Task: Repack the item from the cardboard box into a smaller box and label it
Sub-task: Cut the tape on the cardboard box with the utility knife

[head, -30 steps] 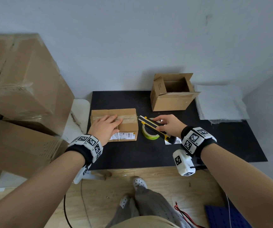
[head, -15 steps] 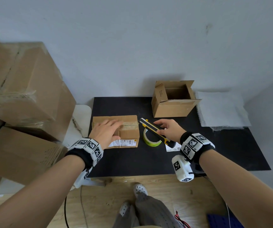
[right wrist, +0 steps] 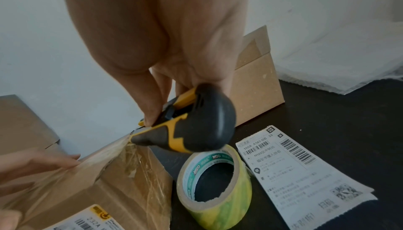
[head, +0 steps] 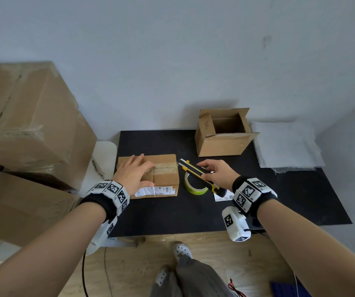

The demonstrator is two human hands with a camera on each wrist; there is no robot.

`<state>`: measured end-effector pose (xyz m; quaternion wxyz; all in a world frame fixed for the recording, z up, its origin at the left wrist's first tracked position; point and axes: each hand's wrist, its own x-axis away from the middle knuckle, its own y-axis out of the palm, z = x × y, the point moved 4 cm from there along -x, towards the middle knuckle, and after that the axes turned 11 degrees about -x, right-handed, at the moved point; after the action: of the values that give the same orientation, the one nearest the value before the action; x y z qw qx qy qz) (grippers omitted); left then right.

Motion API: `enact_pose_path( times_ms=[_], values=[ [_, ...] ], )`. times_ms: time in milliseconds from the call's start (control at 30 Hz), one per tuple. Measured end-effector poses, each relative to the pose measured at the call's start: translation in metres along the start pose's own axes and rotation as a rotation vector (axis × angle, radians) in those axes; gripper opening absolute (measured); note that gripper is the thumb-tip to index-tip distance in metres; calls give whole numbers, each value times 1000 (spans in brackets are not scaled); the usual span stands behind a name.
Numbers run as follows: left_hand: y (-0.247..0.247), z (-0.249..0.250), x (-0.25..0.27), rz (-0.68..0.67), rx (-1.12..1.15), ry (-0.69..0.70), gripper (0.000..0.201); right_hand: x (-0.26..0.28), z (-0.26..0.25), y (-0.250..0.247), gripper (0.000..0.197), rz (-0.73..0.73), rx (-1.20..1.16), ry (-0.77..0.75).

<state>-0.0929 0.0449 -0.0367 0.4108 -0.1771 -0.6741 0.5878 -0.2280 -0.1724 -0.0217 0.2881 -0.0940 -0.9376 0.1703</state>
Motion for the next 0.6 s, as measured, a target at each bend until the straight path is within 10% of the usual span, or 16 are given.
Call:
enact_pose_path(
  times_ms=[600],
  values=[
    [-6,0,-1,27,-50,-39,74,12,-5,-4,42,-86,95,36]
  ],
)
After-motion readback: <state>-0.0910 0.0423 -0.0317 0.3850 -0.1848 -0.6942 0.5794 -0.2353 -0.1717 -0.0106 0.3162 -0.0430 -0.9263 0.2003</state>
